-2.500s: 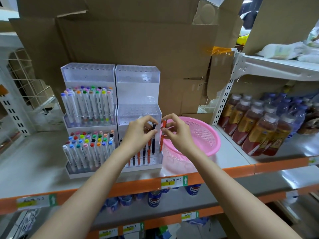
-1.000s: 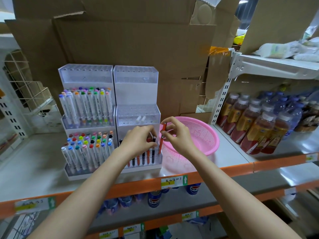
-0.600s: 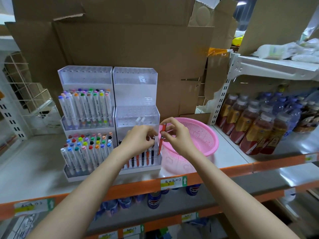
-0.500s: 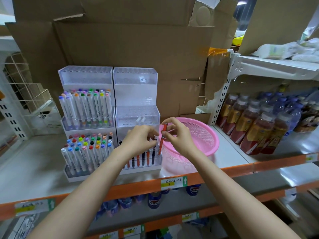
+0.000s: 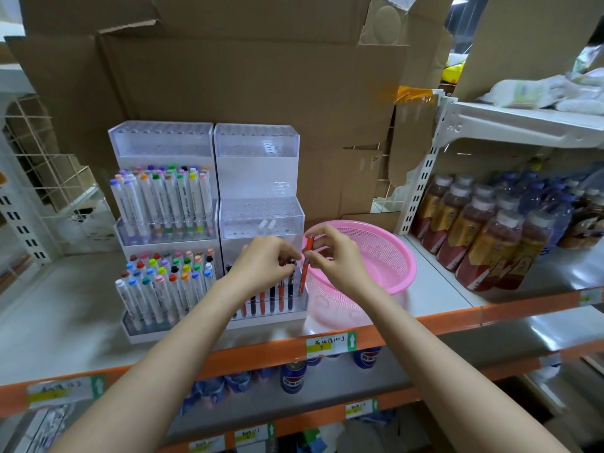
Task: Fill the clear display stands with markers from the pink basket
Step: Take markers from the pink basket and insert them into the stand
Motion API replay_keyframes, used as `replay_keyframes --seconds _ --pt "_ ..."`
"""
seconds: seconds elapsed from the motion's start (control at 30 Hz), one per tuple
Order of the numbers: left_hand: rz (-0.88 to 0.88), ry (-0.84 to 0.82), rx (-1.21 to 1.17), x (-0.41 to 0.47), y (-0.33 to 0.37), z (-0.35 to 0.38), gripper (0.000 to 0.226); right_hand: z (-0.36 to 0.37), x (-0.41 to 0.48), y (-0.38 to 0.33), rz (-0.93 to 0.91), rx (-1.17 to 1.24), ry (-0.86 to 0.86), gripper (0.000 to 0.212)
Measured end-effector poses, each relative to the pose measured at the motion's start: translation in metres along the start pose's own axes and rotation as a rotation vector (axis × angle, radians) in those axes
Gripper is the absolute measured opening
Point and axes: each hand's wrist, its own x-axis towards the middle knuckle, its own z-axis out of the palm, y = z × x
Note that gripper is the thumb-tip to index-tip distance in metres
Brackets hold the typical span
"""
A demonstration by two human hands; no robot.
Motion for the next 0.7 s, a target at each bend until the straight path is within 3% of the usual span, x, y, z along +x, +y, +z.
replay_keyframes --seconds 0.7 --pt "-0.005 -0.011 0.014 -0.0032 -0.0004 -0.0030 0.016 0.0044 -0.0055 0.0083 0.005 -0.018 -0.118 0.025"
